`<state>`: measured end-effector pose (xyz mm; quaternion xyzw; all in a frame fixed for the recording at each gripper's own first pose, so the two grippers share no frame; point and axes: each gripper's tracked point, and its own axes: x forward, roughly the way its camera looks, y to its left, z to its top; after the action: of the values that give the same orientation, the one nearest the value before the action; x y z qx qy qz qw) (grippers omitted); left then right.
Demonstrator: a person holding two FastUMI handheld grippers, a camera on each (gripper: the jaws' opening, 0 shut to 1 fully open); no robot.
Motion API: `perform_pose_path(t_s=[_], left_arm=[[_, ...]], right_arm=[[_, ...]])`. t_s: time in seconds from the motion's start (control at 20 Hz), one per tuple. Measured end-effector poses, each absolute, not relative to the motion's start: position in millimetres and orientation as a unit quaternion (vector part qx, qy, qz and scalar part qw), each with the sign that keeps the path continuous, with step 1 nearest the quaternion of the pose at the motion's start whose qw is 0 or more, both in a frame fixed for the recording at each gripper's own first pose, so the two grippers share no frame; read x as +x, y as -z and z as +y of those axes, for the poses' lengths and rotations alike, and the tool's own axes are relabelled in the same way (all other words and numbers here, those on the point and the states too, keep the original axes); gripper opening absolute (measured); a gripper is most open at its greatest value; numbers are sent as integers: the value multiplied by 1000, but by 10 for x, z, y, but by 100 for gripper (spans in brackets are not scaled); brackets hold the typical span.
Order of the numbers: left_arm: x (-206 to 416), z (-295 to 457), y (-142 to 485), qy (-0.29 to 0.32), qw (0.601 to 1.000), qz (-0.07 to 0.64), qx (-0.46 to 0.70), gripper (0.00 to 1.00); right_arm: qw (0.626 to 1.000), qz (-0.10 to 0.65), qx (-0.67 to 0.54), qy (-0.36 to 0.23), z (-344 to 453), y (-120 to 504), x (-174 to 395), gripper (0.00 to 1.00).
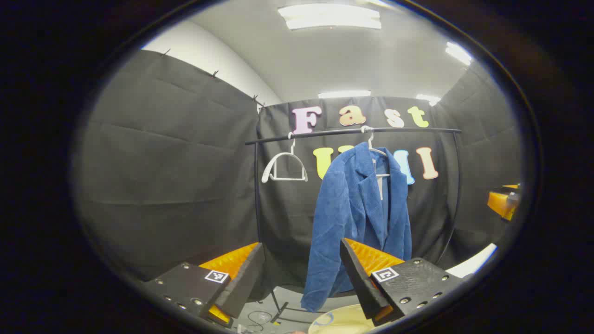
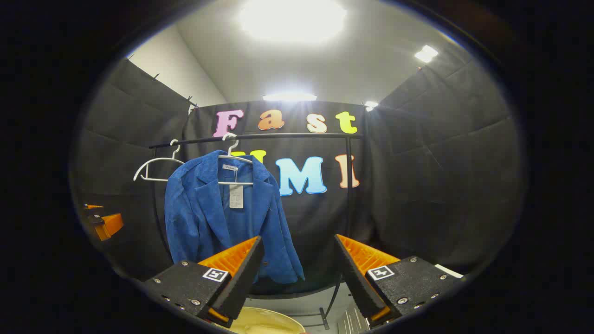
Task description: Grasp the clothes on the hanger with both hands and then place them into the laundry hamper below.
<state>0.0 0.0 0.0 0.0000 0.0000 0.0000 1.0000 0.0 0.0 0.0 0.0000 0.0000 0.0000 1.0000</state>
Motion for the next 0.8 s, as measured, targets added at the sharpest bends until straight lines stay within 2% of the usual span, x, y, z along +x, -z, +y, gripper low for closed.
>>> perform_pose_path(t_s=[0.1, 0.15, 0.2, 0.55, 0.6, 0.8], left_arm=[[-18, -23, -18, 10, 1000, -5, -1, 100], [-19, -33, -28, 15, 1000, -7, 1, 95], [-20, -27, -42, 16, 1000, -10, 4, 100], [-76, -15, -48, 32, 999, -12, -4, 100], [-84, -3, -45, 32, 999, -11, -3, 95], [-130, 50, -30, 36, 999, -10, -4, 95]], right_arm=[[1000, -3, -3, 2, 20, -4, -8, 93], [1000, -4, -7, 1, 34, -17, -19, 93], [1000, -6, -10, -1, 56, -20, -25, 93], [1000, -7, -15, -1, 149, -61, -91, 93], [1000, -9, -14, -1, 154, -86, -106, 93], [1000, -17, -16, 8, 131, -148, -148, 93]])
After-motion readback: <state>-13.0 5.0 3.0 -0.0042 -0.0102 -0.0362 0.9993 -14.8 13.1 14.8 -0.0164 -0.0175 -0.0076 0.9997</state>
